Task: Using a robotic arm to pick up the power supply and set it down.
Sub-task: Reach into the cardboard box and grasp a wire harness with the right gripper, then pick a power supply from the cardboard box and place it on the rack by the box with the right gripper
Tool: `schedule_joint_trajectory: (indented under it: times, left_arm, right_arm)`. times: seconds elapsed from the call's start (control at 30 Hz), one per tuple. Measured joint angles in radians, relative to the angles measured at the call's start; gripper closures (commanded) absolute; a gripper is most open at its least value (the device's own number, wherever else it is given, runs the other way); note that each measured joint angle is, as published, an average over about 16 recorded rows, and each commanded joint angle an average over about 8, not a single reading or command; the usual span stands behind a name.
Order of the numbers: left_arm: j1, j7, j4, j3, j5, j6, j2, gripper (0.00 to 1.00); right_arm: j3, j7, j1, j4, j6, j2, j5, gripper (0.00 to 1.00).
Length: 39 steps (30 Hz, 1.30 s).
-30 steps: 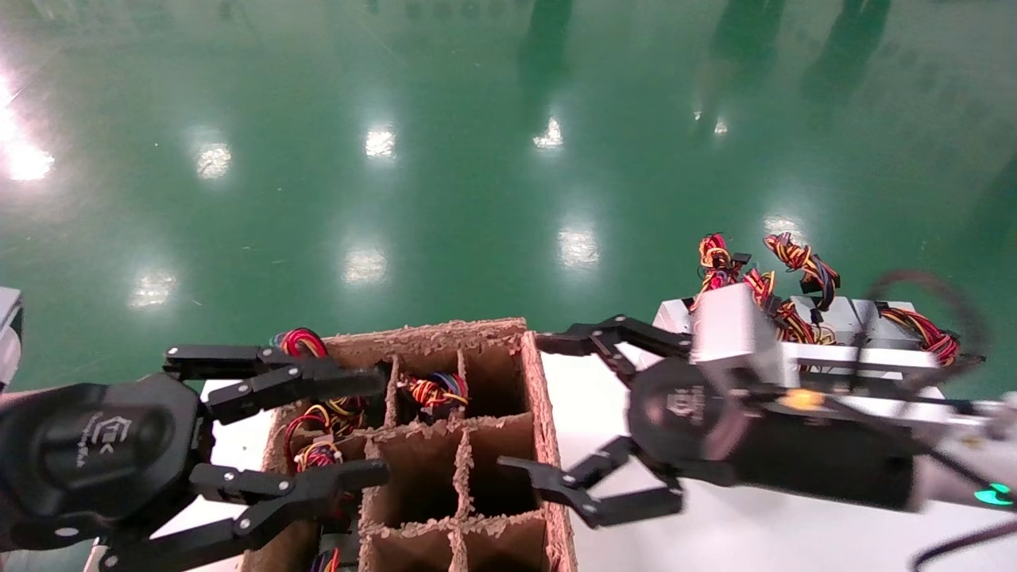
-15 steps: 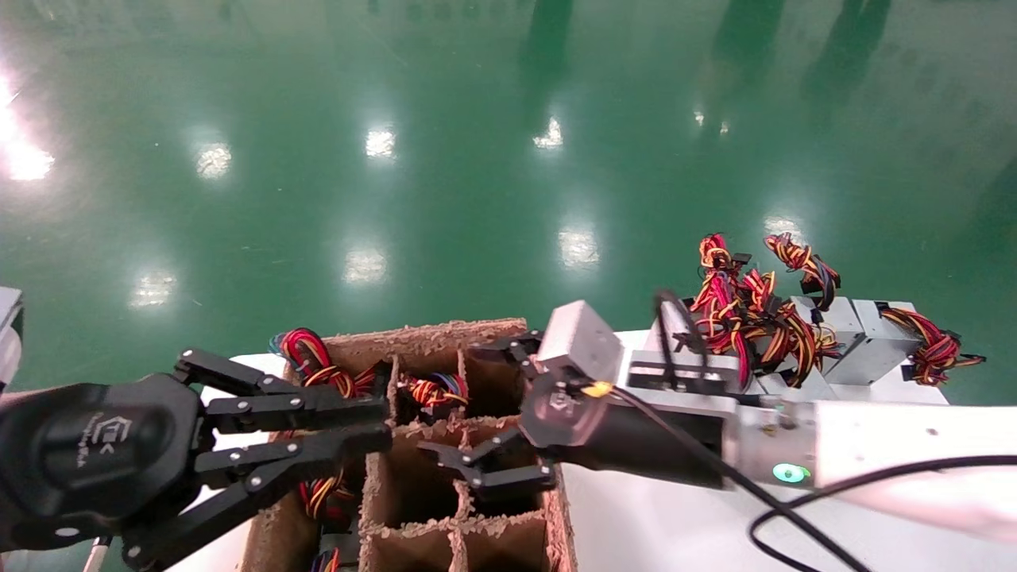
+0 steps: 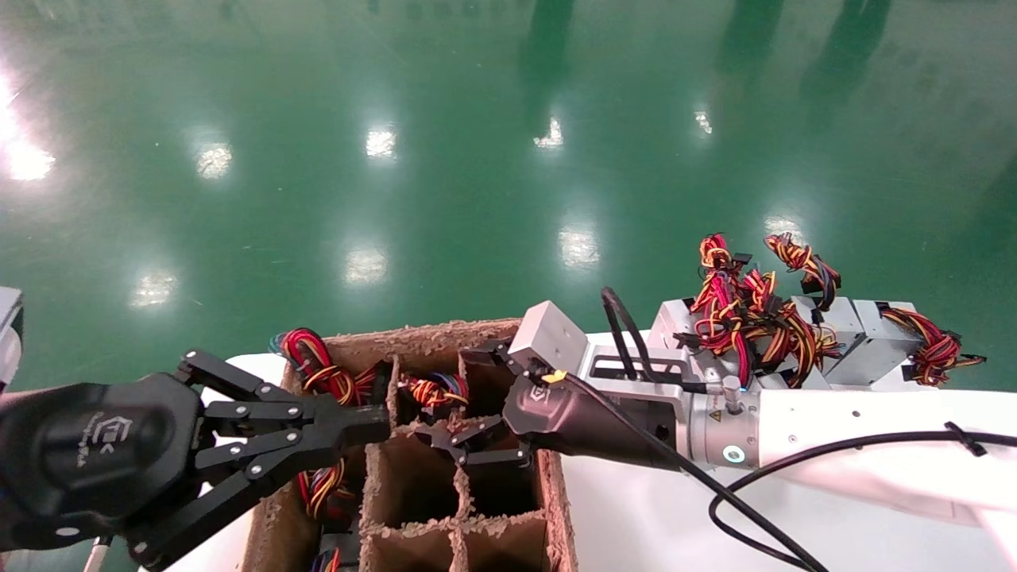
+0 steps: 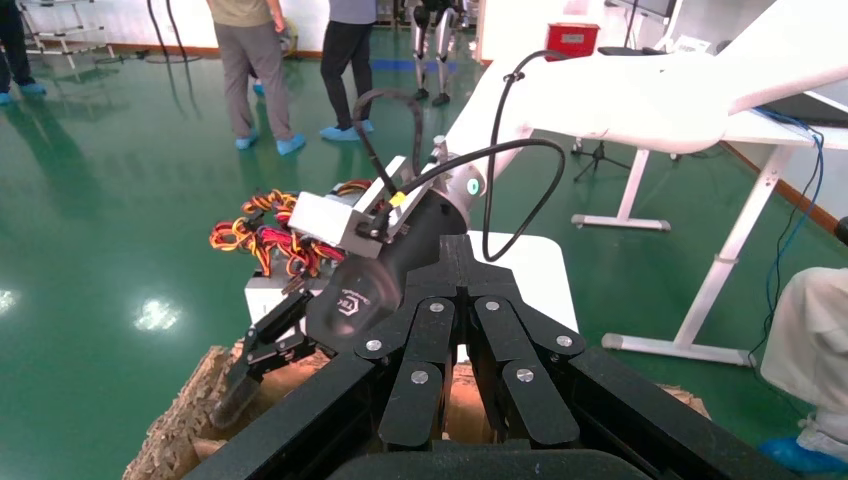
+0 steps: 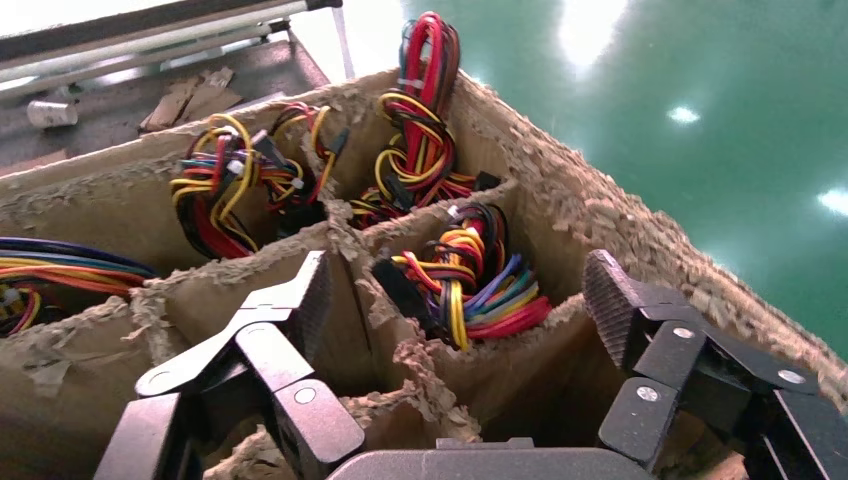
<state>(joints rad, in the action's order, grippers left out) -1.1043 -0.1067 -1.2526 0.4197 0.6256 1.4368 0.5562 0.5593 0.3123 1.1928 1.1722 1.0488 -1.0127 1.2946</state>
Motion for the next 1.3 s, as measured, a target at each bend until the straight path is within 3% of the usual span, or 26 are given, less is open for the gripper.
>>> schedule_joint_trajectory:
  times: [0.9, 1.3]
  left_arm:
    - [0.000, 0.000, 0.000, 0.000, 0.000, 0.000, 0.000, 1.00]
    - [0.000, 0.000, 0.000, 0.000, 0.000, 0.000, 0.000, 1.00]
  right_arm:
    - [0.020, -0.052, 0.034, -0.108, 0.022, -0.048, 0.019, 1.00]
    - [0.008, -0.025, 0.045, -0.150, 0.052, -0.052, -0.025, 1.00]
